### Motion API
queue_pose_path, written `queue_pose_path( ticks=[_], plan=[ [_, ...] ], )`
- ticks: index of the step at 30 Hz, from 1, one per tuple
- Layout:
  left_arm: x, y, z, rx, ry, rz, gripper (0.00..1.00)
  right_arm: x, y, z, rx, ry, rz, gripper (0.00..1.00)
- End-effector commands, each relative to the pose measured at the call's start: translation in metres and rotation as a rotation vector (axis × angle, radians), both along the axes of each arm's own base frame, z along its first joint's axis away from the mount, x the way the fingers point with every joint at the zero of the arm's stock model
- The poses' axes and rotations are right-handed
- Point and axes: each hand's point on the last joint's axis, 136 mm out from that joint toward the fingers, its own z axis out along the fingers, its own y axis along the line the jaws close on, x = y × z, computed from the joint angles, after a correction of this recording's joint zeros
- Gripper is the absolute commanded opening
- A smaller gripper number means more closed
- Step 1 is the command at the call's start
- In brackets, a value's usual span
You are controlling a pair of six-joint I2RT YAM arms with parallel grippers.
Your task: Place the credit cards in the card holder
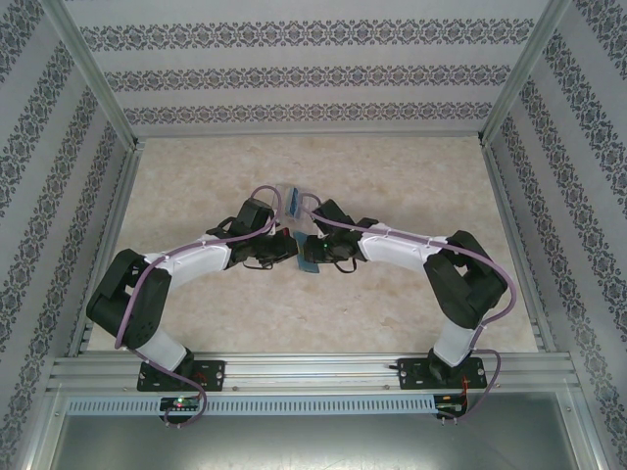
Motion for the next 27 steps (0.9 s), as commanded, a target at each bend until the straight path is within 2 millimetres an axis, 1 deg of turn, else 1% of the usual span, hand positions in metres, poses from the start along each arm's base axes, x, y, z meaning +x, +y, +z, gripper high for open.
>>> queue_pose_path(
  ticks=[1, 3, 5, 7, 10, 13, 14, 16, 17, 19, 21, 23, 27],
  plan=[
    [-0.004, -0.007, 0.023, -0.046, -0.037, -0.024, 0.0, 0.009, -0.03, -0.005, -0.137, -0.046, -0.071, 0.21],
    [-0.005, -0.006, 0.019, -0.03, -0.024, -0.025, 0.0, 0.01, -0.038, -0.008, -0.171, -0.045, -0.083, 0.16],
    [-0.006, -0.007, 0.02, -0.039, -0.021, -0.03, 0.0, 0.011, -0.043, -0.009, -0.193, -0.045, -0.09, 0.12],
    [-0.006, -0.005, 0.017, -0.029, -0.021, -0.025, 0.0, 0.012, -0.046, -0.009, -0.208, -0.056, -0.095, 0.06],
    [-0.007, -0.006, 0.014, -0.026, -0.005, -0.035, 0.0, 0.013, -0.048, -0.008, -0.208, -0.056, -0.091, 0.0],
    [-0.008, -0.006, 0.013, -0.025, -0.005, -0.035, 0.0, 0.013, -0.047, -0.005, -0.181, -0.05, -0.084, 0.0],
    [-0.008, -0.005, 0.011, -0.014, -0.003, -0.037, 0.0, 0.011, -0.043, -0.003, -0.161, -0.053, -0.063, 0.0],
    [-0.008, -0.004, 0.008, -0.007, 0.012, -0.038, 0.0, 0.006, -0.034, 0.007, -0.111, -0.06, -0.011, 0.12],
    [-0.009, -0.006, 0.009, -0.014, 0.019, -0.044, 0.0, 0.002, -0.029, 0.014, -0.075, -0.066, 0.017, 0.16],
    [-0.01, -0.007, 0.009, -0.023, 0.018, -0.045, 0.0, -0.006, -0.018, 0.027, 0.007, -0.069, 0.059, 0.19],
    [-0.01, -0.006, 0.008, -0.015, 0.016, -0.049, 0.0, -0.011, -0.008, 0.036, 0.076, -0.066, 0.095, 0.25],
    [-0.01, -0.007, 0.007, -0.018, 0.027, -0.055, 0.0, -0.014, -0.001, 0.036, 0.103, -0.046, 0.115, 0.29],
    [-0.011, -0.009, 0.009, -0.04, 0.02, -0.054, 0.0, -0.012, 0.012, 0.03, 0.122, -0.017, 0.128, 0.3]
  ],
)
